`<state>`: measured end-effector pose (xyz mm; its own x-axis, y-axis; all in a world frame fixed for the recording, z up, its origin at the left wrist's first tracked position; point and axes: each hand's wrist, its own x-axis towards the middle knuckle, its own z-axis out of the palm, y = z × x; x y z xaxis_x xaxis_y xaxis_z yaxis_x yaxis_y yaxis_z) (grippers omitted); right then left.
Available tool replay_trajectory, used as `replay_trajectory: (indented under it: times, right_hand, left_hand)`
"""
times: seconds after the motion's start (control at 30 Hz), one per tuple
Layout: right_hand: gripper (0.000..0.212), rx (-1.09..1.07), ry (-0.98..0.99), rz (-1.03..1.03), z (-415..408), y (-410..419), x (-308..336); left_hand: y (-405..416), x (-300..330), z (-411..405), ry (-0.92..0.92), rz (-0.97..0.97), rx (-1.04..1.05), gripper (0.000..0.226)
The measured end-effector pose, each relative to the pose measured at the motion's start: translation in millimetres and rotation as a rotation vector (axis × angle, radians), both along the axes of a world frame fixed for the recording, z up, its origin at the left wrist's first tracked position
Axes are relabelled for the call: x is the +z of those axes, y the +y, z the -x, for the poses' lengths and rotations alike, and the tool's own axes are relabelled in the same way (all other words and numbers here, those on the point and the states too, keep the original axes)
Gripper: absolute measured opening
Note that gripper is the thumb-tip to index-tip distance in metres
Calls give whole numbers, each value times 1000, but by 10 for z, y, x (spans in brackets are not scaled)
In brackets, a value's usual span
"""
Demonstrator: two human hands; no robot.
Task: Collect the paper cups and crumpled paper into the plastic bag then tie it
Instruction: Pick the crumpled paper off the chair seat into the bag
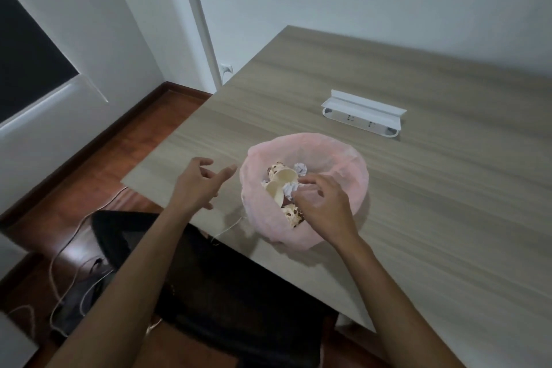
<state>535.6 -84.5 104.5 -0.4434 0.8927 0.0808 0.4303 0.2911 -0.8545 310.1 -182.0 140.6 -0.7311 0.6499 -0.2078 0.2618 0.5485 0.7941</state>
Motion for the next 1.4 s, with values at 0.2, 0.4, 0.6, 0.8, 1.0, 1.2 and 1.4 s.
replay_trajectory:
  times: [0.2,0.4,0.6,0.8,1.0,1.2,1.4]
  right_hand:
    - [33,70,-45,-20,75,-625,164]
    - [104,468,-655,345,-97,-1370,314]
    - [109,475,-849,347,-215,-2039,330]
    - [107,448,-895,303,-314,-2470,404]
    - [105,453,-890,235,-418,-2901,353]
    - [103,531,-876,154,-635,-3352,344]
    - [102,627,-819,85,-913,-3776,319]
  left_hand:
    - [-697,75,8,206,202,-197,70]
    - [-1402,-98,50,648,668,-565,83]
    - [-1743,-149,-3,826,606,-615,80]
    - [-2093,-171,-114,887,562,-605,81]
    - [-2480,-218,-136,843,601,-612,99]
    - [-3083,-225,-383,744,777,-533,114]
    - [-3739,-171,-826,712,830,-389,107]
